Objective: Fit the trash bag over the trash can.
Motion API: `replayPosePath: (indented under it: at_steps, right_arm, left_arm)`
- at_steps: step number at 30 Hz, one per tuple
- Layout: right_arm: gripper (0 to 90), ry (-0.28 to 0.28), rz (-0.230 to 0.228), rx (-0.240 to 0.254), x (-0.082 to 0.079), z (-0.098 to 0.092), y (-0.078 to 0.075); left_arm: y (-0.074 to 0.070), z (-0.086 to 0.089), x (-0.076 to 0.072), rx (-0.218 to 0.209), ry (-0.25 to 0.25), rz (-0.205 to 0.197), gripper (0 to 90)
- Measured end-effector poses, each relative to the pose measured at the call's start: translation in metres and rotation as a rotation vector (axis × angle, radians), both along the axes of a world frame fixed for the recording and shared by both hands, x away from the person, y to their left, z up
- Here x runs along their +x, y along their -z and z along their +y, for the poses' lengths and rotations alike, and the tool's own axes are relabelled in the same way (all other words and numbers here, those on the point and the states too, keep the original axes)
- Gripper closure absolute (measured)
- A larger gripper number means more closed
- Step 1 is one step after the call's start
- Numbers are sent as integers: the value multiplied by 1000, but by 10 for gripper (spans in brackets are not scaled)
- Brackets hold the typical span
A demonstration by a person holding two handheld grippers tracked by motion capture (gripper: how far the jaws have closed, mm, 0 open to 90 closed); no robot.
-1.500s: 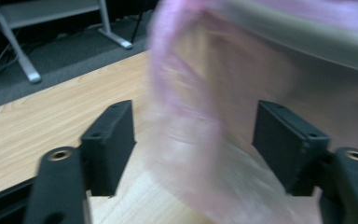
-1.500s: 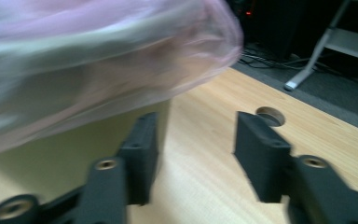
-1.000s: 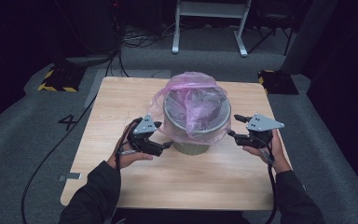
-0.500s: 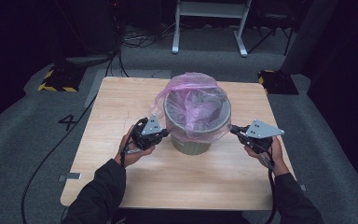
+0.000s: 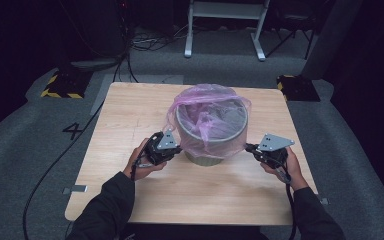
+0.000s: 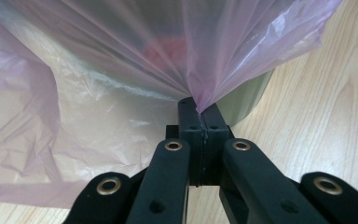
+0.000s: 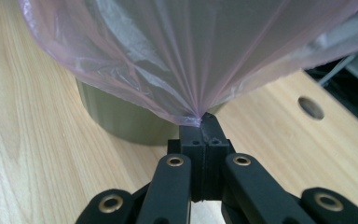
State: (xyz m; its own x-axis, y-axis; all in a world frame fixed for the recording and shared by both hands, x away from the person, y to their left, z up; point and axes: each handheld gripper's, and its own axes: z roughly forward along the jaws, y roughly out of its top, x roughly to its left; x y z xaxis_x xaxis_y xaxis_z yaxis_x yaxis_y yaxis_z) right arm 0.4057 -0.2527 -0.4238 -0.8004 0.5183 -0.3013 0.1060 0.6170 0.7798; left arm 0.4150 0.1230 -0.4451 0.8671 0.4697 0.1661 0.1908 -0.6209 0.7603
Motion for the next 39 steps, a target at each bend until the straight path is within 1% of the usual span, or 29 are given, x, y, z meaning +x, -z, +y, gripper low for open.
replayPosePath:
  at_steps: [4, 5, 8, 9, 13, 14, 15, 16, 17, 18, 19, 20, 21, 23, 24, 25, 26, 27, 28, 29, 30, 31, 33, 34, 35, 36, 37, 38, 39]
  right_arm:
    - [900, 15, 29, -18, 6, -1, 8]
    - [900, 19, 61, -26, 10, -2, 13]
    - [900, 29, 76, -34, 13, -3, 17]
    - [900, 30, 84, -44, 14, -4, 20]
    - [900, 30, 90, -17, 12, -8, 19]
    - [900, 30, 90, -17, 12, -8, 19]
    - [789, 19, 98, 34, 10, -15, 14]
    - [789, 19, 98, 34, 10, -15, 14]
    - [757, 12, 100, 44, 9, -17, 12]
    - [625, 33, 96, 50, 7, -24, 10]
    - [593, 42, 99, 59, 6, -27, 9]
    - [593, 42, 99, 59, 6, -27, 9]
    - [489, 39, 118, 92, 4, -38, 6]
    - [415, 49, 128, 109, 3, -46, 4]
    - [415, 49, 128, 109, 3, -46, 4]
    - [385, 74, 116, 137, 1, -56, -1]
    - [385, 74, 116, 137, 1, -56, -1]
    - [356, 92, 100, 172, 0, -62, -8]
    - [355, 96, 93, 192, 0, -64, -12]
    - [351, 107, 79, 210, 1, -67, -18]
    - [351, 107, 79, 210, 1, -67, -18]
    - [352, 117, 64, 218, 2, -68, -24]
    - [367, 143, 27, 239, 9, -65, -43]
    - [375, 145, 12, 231, 11, -63, -49]
    - [380, 152, -2, 218, 14, -60, -55]
    - [380, 152, -2, 218, 14, -60, -55]
    - [387, 158, -15, 210, 18, -56, -60]
    - [398, 158, -27, 215, 25, -51, -71]
    - [404, 160, -33, 223, 29, -48, -76]
  left_arm:
    - [5, 3, 2, 3, -9, 13, 897]
    - [7, 5, 3, 11, -10, 17, 898]
    - [8, 7, 3, 3, -10, 19, 895]
    - [8, 10, 2, -2, -18, 17, 874]
    - [2, 17, -3, -45, -26, 6, 635]
    - [2, 17, -3, -45, -26, 6, 572]
    - [-5, 24, -9, -90, -43, -1, 479]
    - [-5, 24, -9, -90, -43, -1, 448]
    - [-8, 29, -12, -118, -45, 1, 448]
    - [-12, 36, -16, -148, -48, 3, 348]
    - [-14, 39, -17, -154, -52, 1, 299]
    - [-14, 39, -17, -154, -52, 1, 265]
    - [-18, 48, -23, -179, -50, 14, 237]
    - [-22, 56, -29, -207, -55, 10, 185]
    - [-22, 56, -29, -207, -55, 10, 182]
    - [-26, 63, -35, -223, -50, -1, 173]
    - [-26, 63, -35, -223, -50, -1, 169]
    - [-31, 70, -39, -256, -63, -24, 170]
    - [-31, 70, -39, -256, -63, -24, 170]
    - [-39, 74, -37, -273, -92, -39, 174]
    - [-39, 74, -37, -273, -92, -39, 196]
    - [-44, 74, -34, -277, -107, -54, 196]
    - [-51, 74, -28, -290, -119, -68, 243]
    - [-59, 73, -18, -312, -130, -81, 271]
    - [-62, 72, -13, -326, -141, -85, 283]
    - [-62, 72, -13, -326, -141, -85, 284]
    - [-66, 71, -6, -341, -140, -80, 284]
    - [-71, 66, 3, -335, -153, -90, 313]
    - [-73, 64, 8, -340, -154, -89, 316]
